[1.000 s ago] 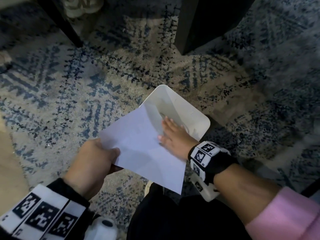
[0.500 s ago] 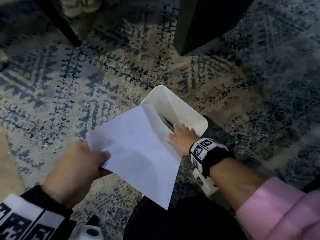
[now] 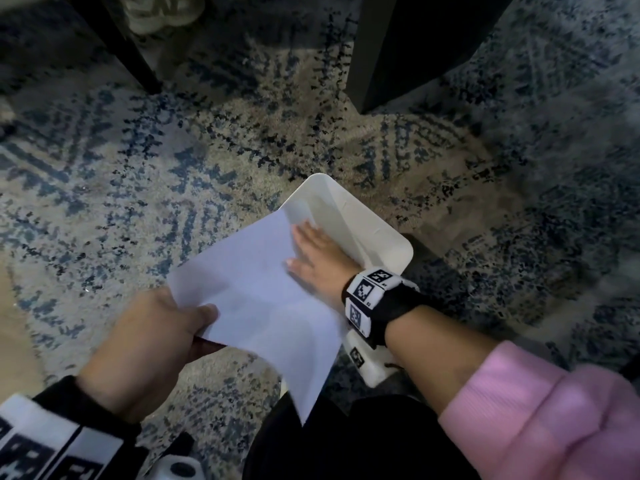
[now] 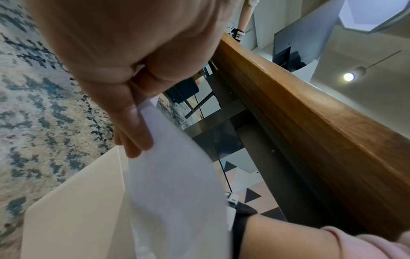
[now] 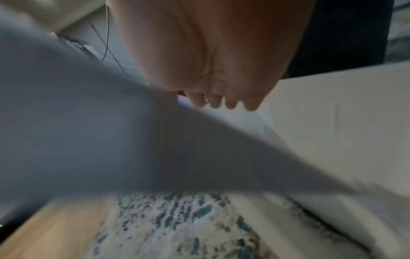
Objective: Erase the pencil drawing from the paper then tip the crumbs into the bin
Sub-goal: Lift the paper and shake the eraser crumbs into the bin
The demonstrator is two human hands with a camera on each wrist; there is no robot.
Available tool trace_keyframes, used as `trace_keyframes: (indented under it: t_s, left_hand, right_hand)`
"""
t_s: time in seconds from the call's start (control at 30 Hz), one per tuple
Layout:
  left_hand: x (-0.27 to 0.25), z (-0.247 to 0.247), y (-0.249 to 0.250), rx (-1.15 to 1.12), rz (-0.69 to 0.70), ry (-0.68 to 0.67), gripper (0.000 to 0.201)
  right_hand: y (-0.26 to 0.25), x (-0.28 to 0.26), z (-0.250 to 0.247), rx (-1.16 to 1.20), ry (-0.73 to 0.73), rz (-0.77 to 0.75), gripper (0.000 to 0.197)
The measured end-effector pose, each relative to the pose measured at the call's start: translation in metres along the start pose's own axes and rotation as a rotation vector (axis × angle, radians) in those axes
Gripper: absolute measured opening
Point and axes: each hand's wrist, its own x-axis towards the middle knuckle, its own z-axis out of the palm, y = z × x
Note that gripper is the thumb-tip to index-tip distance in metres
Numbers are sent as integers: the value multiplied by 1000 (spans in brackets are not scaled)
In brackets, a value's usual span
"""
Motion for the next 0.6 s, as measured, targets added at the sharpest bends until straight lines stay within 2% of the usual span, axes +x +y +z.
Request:
trace_keyframes:
  t_s: [0.07,0.13,0.2,0.23,0.3,0.4,0.43,0.5,0.53,0.6]
  left_hand:
    - [-2,-2,2,36,12,-11,18]
    - [-2,-8,4,52,21,26,16]
    - [1,-13,5,52,11,65,14]
    - [2,-14,5,43,5,64,15]
    - [2,-12,6,19,-5,44,17]
    - [3,-5,4,70,-2,22,15]
    - [5,-3,4,103,4,32,15]
    - [9,0,3,109,-1,51,21]
    - [10,1,3,93,-6,55,23]
    - [10,1,5,91,1,58,22]
  right_hand:
    - [5,0,11,191,-108,-5,61]
    - [22,4,8,37,-209,204,55]
    - [39,8,-1,-180,-147,407,52]
    - [42,5,-7,-252,-99,456,52]
    - [37,-3,-17,-292,-13,389,54]
    - [9,-30,-17,-31,29,161,60]
    - [-5,-43,-12,73,-4,56,62]
    - [-25,-67,4,152,-175,-130,62]
    - [-25,-73,13,155,-257,-171,60]
    - [-9,-77,19,103,-348,-89,57]
